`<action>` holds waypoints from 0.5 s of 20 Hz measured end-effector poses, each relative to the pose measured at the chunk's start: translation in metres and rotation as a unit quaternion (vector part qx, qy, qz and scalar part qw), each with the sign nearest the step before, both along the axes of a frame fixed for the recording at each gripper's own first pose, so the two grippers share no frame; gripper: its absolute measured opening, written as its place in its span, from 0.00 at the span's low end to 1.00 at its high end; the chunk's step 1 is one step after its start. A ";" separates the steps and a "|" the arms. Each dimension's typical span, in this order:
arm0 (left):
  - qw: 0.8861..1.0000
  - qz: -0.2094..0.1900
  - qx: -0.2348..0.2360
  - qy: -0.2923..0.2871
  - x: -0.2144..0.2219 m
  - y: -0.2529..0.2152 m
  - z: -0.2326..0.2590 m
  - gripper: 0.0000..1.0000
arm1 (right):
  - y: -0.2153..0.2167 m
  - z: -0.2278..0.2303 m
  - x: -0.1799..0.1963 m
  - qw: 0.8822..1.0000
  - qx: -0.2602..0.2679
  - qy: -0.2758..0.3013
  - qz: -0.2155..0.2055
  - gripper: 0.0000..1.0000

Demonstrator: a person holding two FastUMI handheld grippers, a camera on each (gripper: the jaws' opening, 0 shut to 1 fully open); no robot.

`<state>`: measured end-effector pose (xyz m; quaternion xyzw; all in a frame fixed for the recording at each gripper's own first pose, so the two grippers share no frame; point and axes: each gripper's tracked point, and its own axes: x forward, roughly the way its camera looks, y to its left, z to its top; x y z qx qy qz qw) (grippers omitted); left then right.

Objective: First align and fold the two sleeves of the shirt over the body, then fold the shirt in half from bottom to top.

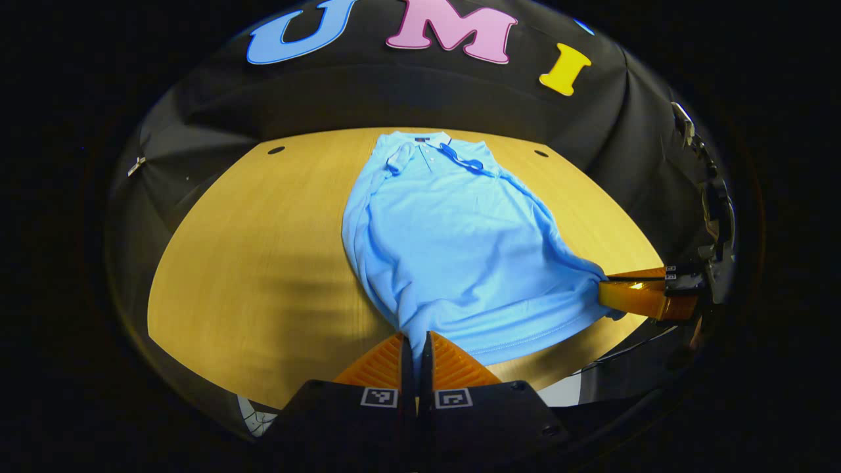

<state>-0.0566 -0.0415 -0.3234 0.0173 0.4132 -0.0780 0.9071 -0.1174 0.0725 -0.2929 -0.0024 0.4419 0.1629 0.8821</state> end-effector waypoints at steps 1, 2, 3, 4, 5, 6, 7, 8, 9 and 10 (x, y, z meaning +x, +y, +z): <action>1.000 0.000 0.000 -0.004 0.005 0.001 0.010 0.06 | 0.000 0.007 0.007 1.000 0.004 -0.001 -0.001 0.05; 1.000 -0.001 0.000 -0.010 0.014 -0.001 0.020 0.06 | 0.002 0.014 0.016 1.000 0.010 -0.004 -0.001 0.05; 1.000 -0.002 0.000 -0.020 0.025 -0.003 0.031 0.06 | 0.003 0.021 0.027 1.000 0.015 -0.009 -0.001 0.05; 1.000 -0.003 0.000 -0.029 0.036 -0.004 0.042 0.06 | 0.003 0.028 0.039 1.000 0.014 -0.015 0.002 0.05; 0.999 -0.004 -0.002 -0.038 0.047 -0.006 0.053 0.06 | 0.002 0.037 0.052 1.000 0.011 -0.026 0.009 0.05; 0.999 -0.002 -0.005 -0.046 0.059 -0.007 0.064 0.06 | 0.003 0.046 0.066 0.999 0.011 -0.034 0.014 0.05; 0.998 0.001 -0.009 -0.056 0.073 -0.010 0.076 0.06 | 0.006 0.055 0.079 0.999 0.015 -0.043 0.017 0.05; 0.998 0.004 -0.013 -0.064 0.087 -0.010 0.087 0.06 | 0.009 0.064 0.093 0.998 0.021 -0.050 0.018 0.05; 0.997 0.009 -0.016 -0.073 0.101 -0.010 0.097 0.06 | 0.011 0.073 0.108 0.998 0.029 -0.056 0.018 0.05; 0.997 0.013 -0.023 -0.079 0.114 -0.011 0.105 0.06 | 0.013 0.080 0.124 0.997 0.033 -0.063 0.018 0.05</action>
